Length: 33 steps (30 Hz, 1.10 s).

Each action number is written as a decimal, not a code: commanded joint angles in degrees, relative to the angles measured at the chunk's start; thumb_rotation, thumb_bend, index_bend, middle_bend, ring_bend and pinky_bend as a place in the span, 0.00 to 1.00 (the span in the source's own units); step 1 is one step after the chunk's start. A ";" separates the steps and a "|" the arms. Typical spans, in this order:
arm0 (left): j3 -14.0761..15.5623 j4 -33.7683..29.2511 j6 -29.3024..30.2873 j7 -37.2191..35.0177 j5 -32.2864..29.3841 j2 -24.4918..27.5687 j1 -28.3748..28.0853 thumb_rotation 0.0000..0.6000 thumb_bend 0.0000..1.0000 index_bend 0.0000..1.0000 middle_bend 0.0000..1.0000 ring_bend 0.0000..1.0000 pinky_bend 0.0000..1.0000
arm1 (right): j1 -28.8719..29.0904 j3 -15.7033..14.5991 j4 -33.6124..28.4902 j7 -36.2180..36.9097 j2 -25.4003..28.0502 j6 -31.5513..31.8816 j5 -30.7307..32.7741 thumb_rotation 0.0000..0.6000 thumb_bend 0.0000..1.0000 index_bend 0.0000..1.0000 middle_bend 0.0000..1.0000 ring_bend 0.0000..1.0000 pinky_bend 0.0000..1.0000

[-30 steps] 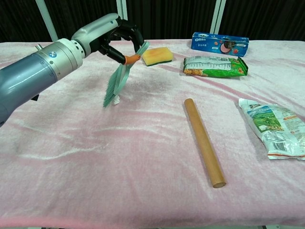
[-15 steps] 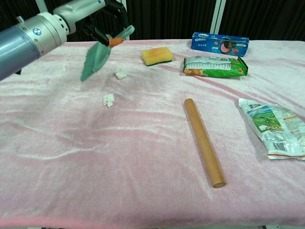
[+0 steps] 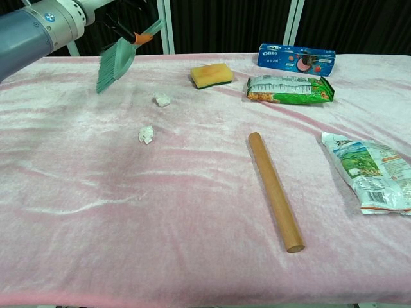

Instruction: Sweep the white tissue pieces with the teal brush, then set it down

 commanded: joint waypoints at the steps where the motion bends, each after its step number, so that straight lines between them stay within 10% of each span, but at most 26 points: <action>1: 0.24 5.43 -2.41 -2.34 -0.80 -3.48 -1.45 1.00 0.38 0.59 0.60 0.20 0.20 | -0.04 -0.03 -0.04 0.18 0.07 0.02 -0.05 1.00 0.19 0.16 0.06 0.12 0.17; 33: 1.59 16.70 -4.87 -19.46 -0.98 -16.67 -7.37 1.00 0.38 0.60 0.60 0.20 0.23 | 0.01 -0.07 -0.11 0.53 0.33 -0.38 0.04 1.00 0.19 0.16 0.07 0.12 0.17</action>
